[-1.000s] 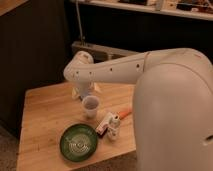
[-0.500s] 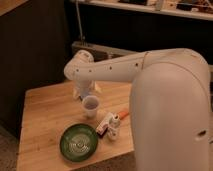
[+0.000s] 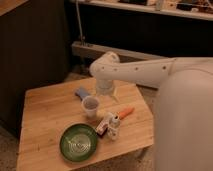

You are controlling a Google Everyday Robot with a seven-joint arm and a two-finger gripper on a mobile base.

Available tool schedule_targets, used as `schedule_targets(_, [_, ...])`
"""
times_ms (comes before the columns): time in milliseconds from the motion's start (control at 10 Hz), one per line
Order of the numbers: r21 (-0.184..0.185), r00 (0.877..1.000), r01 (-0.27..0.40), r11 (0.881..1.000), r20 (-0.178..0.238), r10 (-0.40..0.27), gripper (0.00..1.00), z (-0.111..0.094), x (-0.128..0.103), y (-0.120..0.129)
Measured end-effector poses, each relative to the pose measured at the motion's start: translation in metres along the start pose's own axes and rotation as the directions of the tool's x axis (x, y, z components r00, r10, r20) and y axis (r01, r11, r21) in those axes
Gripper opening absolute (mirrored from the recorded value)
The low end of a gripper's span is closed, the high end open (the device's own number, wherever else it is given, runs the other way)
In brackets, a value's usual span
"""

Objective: Place the pepper in the ceramic bowl

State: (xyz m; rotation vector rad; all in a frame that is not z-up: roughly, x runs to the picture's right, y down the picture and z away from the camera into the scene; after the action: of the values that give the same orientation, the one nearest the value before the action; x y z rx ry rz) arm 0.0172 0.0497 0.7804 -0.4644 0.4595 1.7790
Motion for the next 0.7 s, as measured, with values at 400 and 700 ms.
schedule_targets(400, [-0.092,0.960,-0.280,0.956,-0.061,0.275,0.80,0.005,0.009,-0.071])
schedule_targets(700, [-0.089,0.939,-0.333,0.939,-0.118,0.322,0.80,0.032,0.018,-0.080])
